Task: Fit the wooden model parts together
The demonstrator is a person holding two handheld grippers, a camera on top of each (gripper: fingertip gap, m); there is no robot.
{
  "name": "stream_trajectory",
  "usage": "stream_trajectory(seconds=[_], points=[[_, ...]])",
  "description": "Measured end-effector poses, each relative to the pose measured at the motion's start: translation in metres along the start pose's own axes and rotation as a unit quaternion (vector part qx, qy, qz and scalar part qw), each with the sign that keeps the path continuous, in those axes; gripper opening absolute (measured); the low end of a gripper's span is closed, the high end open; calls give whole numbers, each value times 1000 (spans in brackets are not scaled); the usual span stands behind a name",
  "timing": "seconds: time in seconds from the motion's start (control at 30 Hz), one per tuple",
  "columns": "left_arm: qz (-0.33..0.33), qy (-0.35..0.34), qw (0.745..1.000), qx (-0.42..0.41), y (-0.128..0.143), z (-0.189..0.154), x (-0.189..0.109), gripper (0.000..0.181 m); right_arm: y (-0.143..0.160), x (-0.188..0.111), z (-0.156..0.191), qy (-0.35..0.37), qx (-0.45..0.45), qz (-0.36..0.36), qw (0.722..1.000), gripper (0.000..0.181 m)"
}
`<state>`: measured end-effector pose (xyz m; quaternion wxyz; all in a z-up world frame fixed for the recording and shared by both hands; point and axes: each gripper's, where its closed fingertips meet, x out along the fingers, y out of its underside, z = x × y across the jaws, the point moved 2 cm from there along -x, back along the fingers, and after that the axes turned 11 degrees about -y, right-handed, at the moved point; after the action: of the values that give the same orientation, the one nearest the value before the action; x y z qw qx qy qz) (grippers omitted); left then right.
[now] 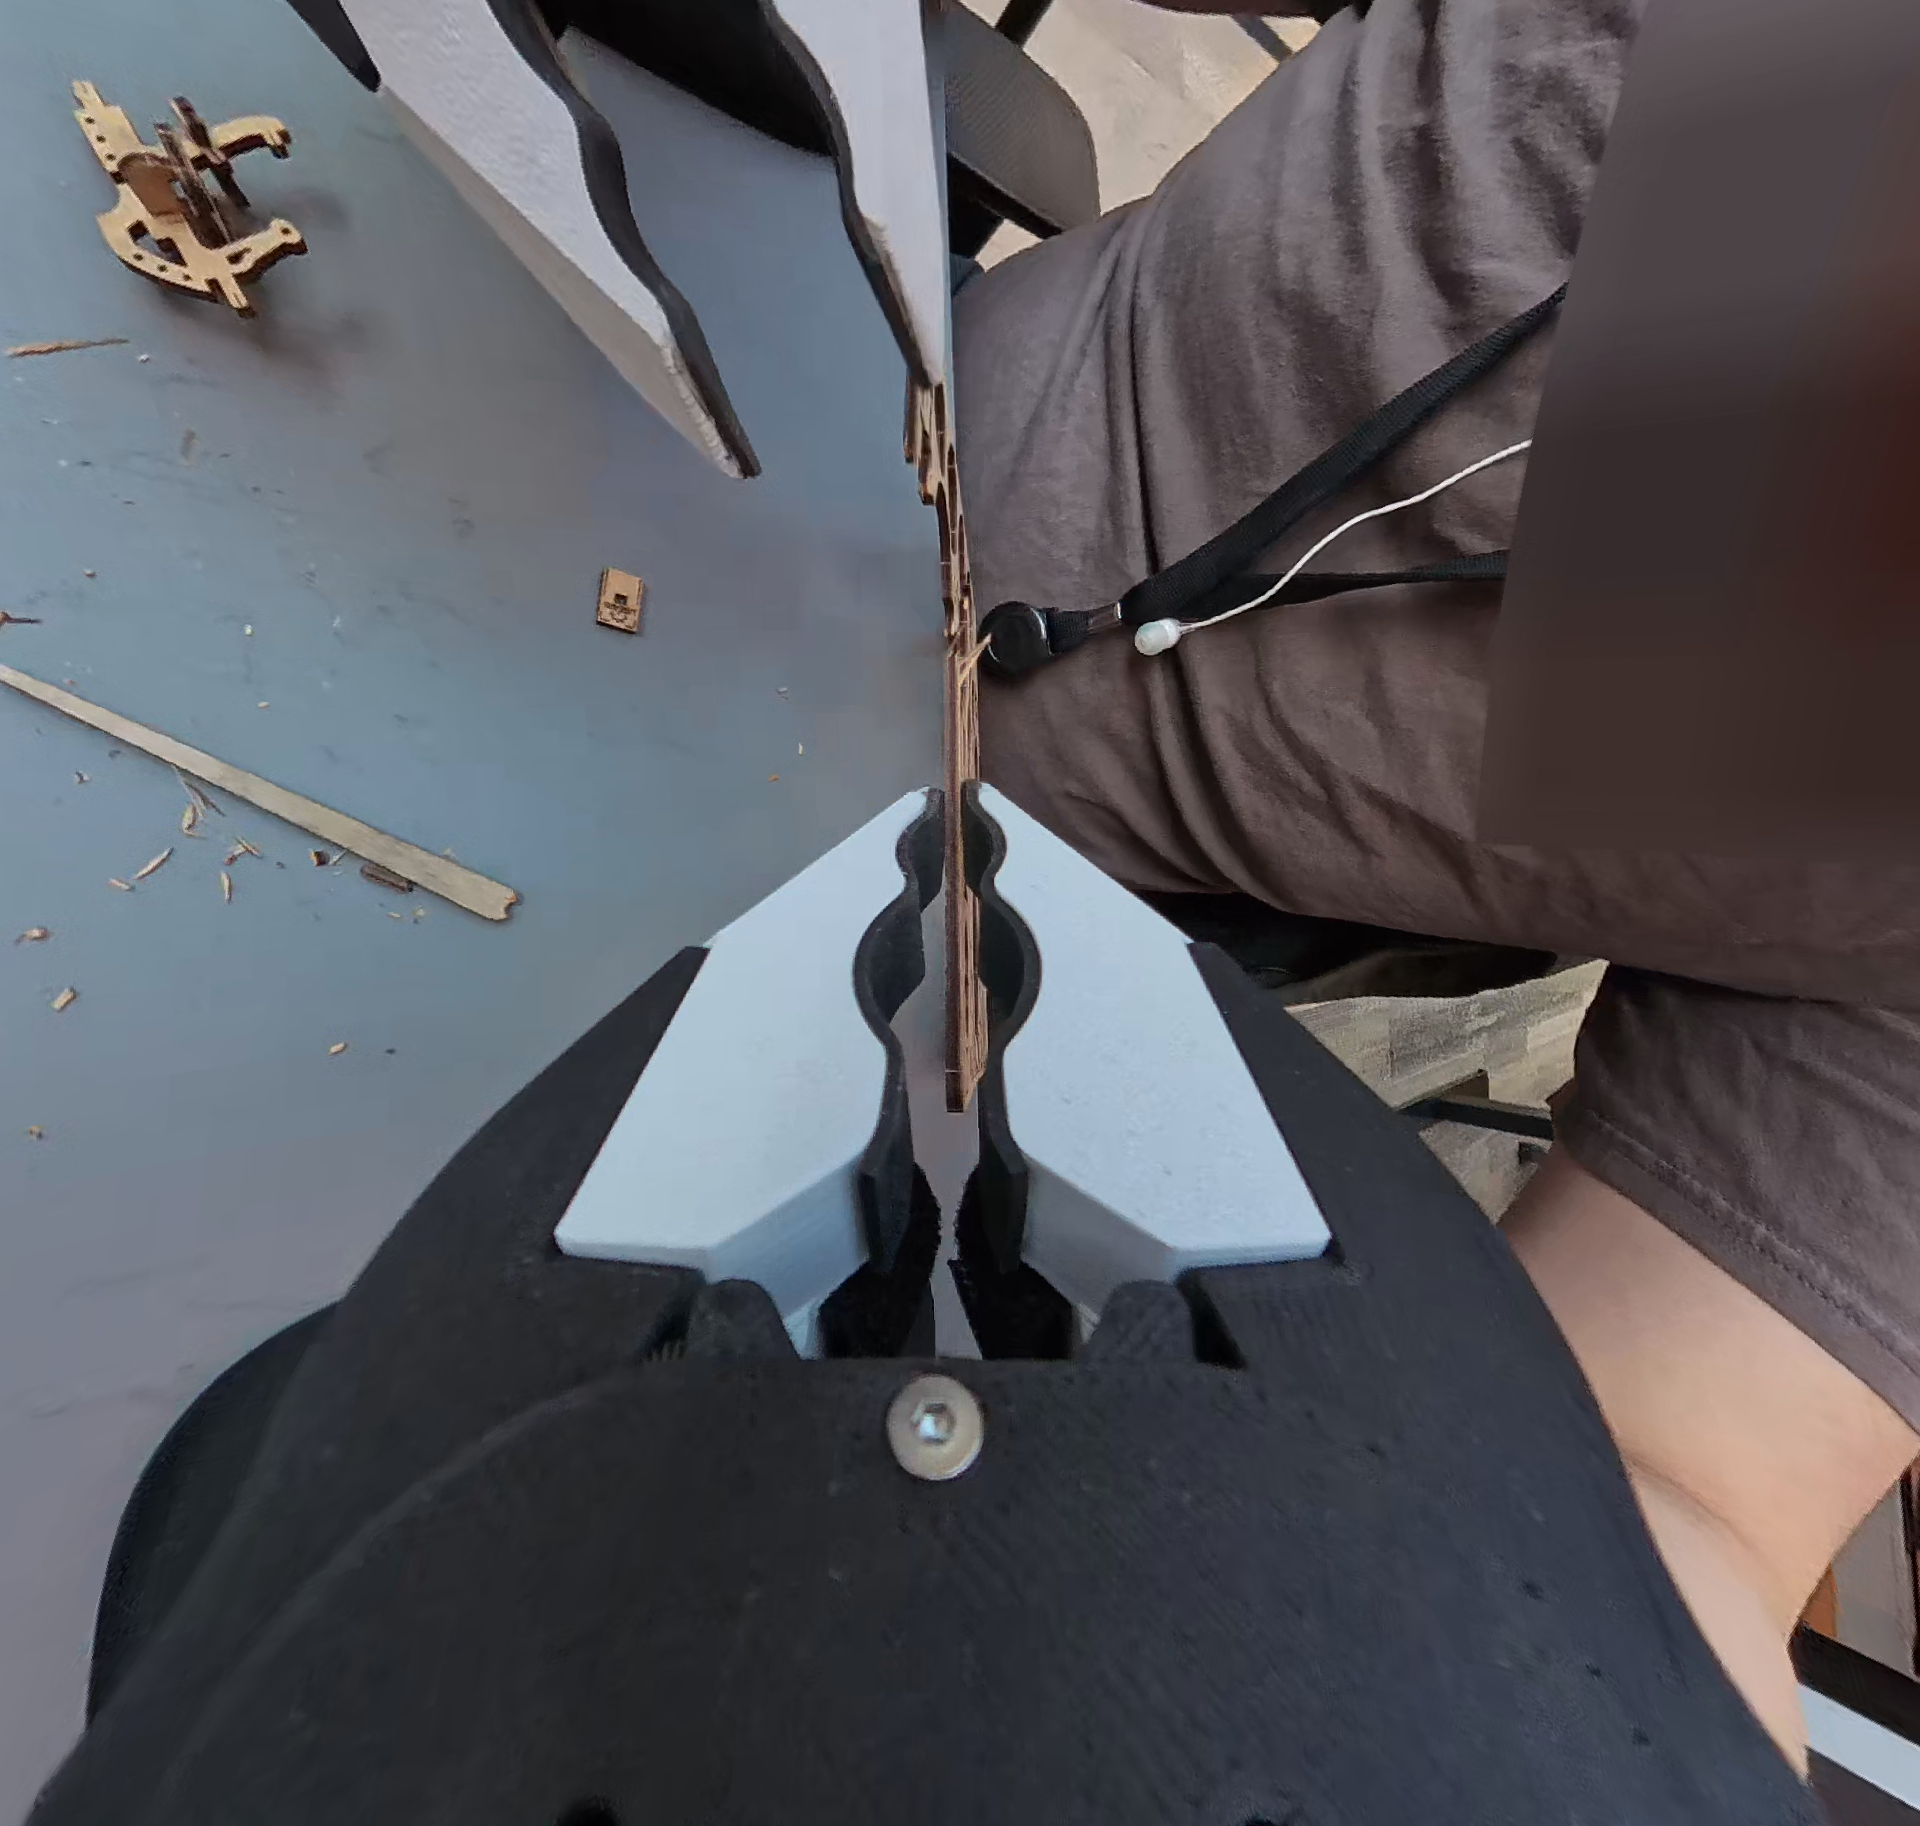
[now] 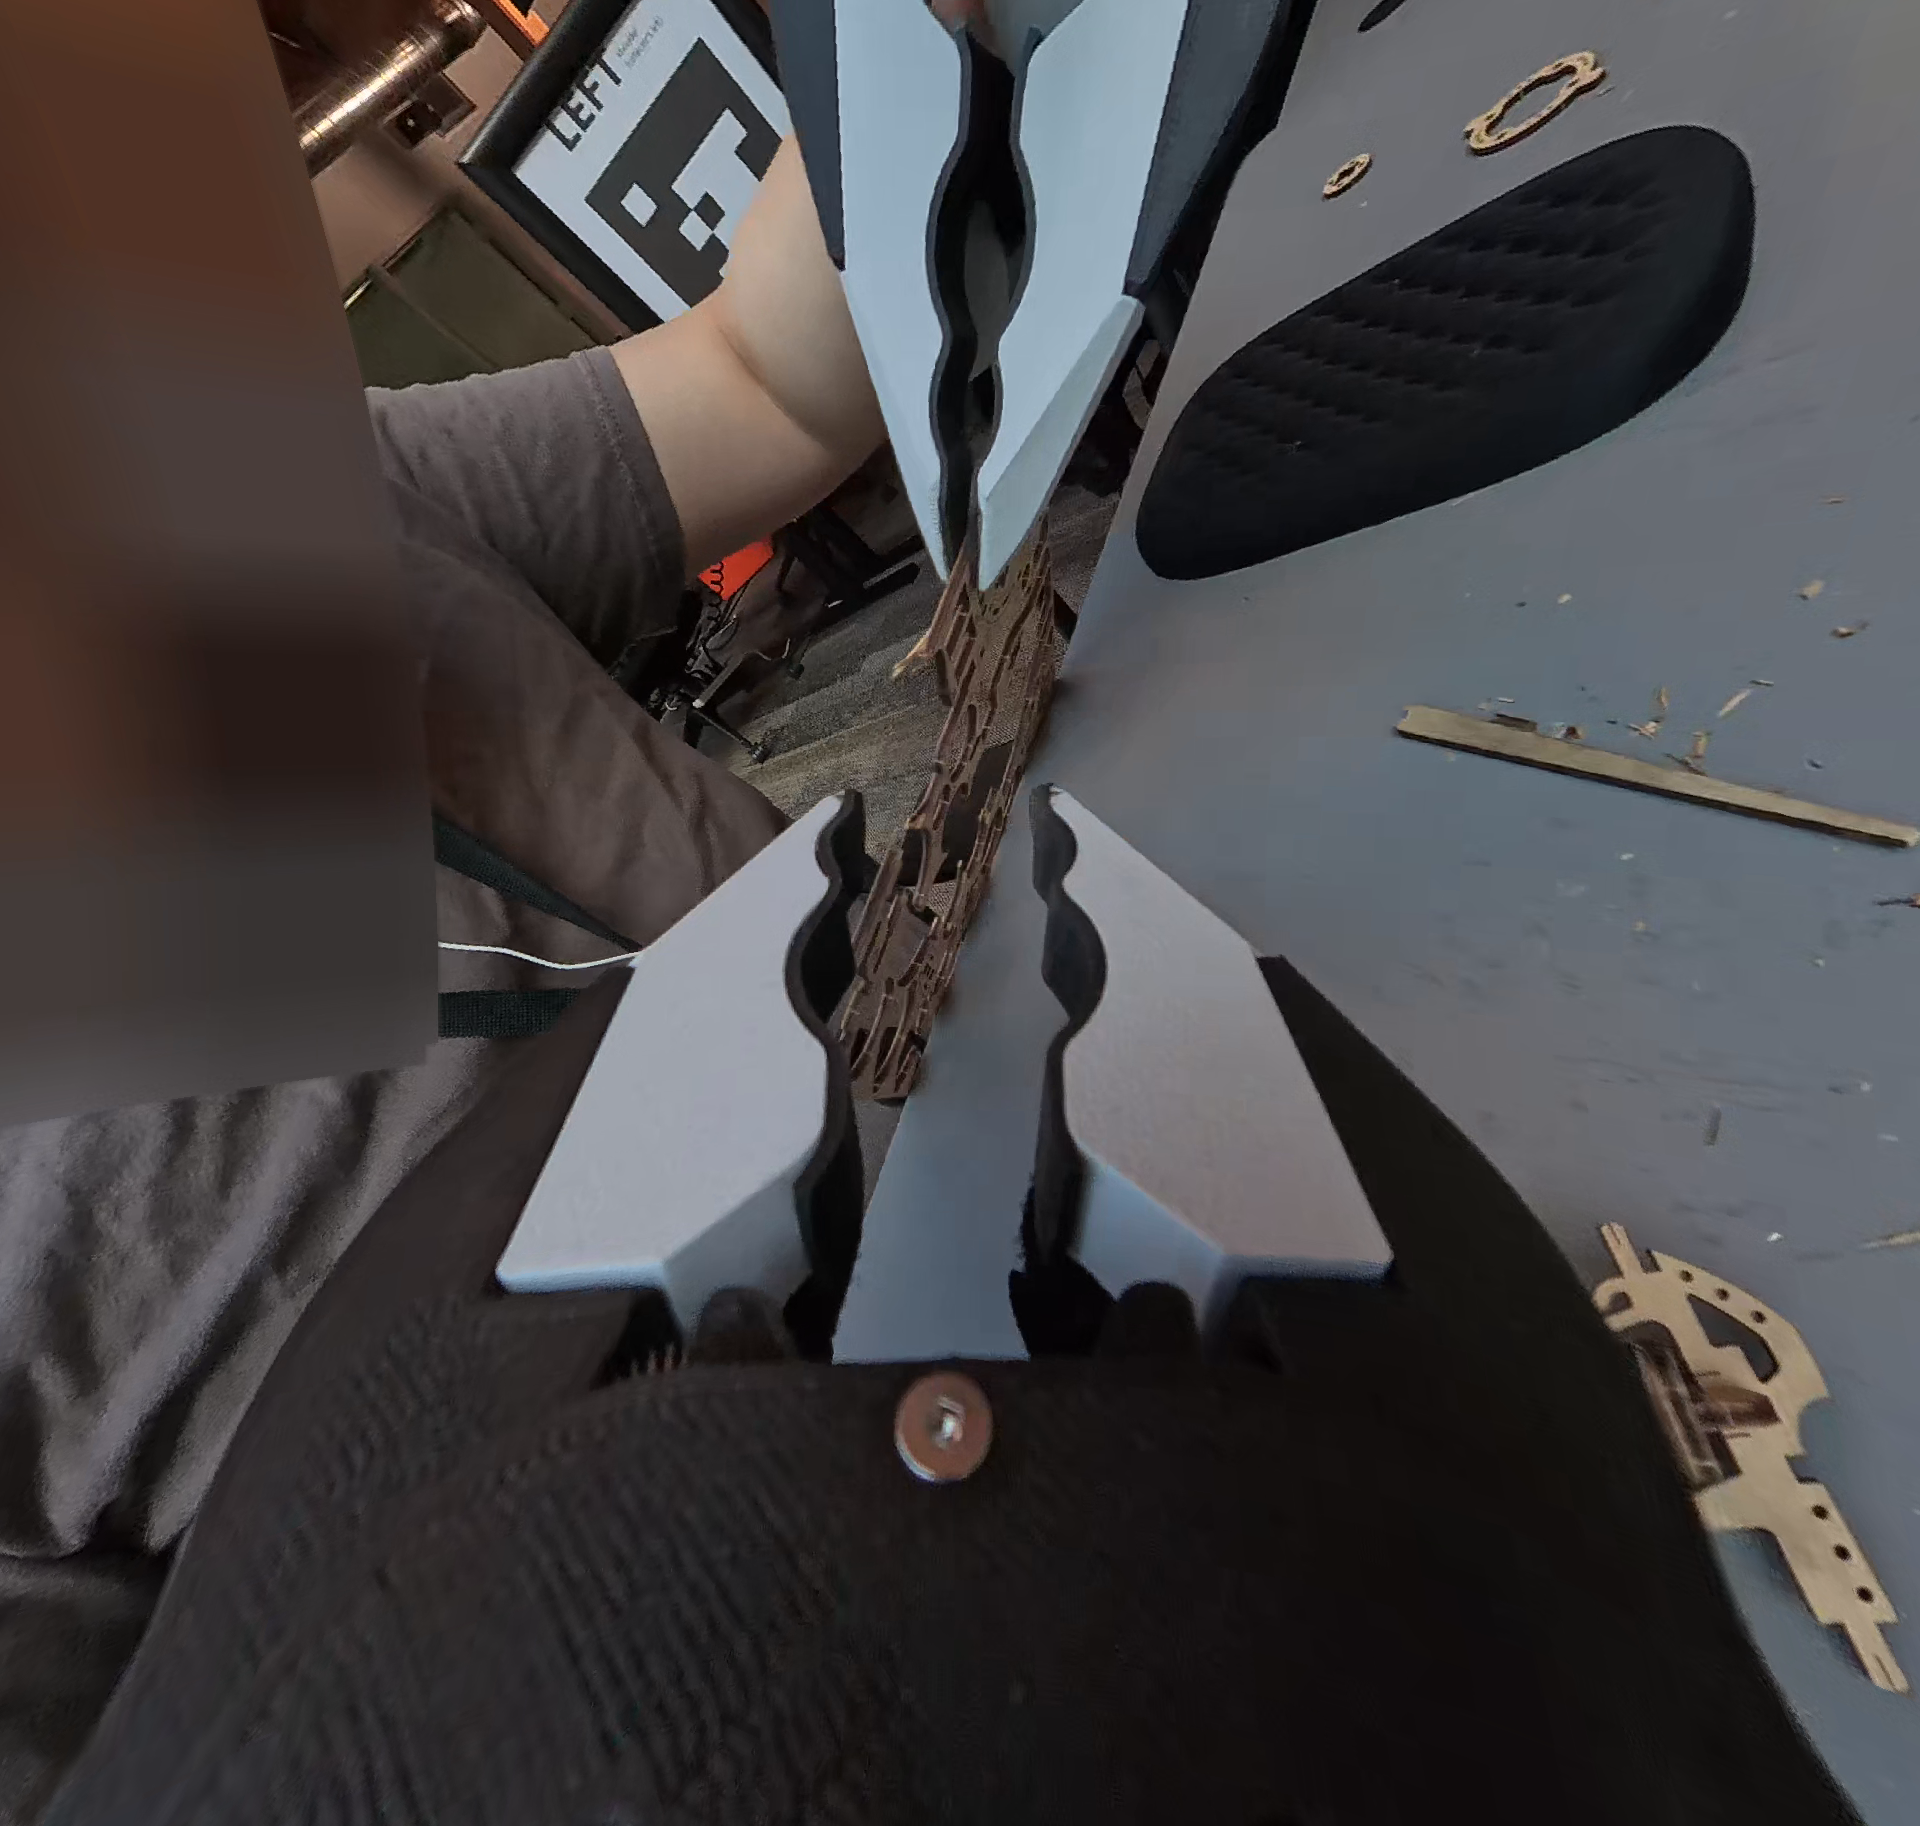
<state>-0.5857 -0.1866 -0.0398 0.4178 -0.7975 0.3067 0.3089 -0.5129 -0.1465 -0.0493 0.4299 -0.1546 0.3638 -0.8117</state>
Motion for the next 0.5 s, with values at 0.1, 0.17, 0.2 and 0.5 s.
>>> stream_trajectory(seconds=[0.1,0.17,0.2,0.5], points=[[13,-8,1000,-7,5,-3,-16,0,-4,3,7,-7,-10,-7,1000,31],[17,-11,1000,-19,10,-6,-31,0,-4,3,9,-5,-14,-7,1000,31],[18,-13,999,-24,13,-7,-39,0,-4,4,10,-4,-16,-8,1000,31],[106,-52,985,-123,76,-5,-121,0,6,-7,13,6,-29,-46,999,30]])
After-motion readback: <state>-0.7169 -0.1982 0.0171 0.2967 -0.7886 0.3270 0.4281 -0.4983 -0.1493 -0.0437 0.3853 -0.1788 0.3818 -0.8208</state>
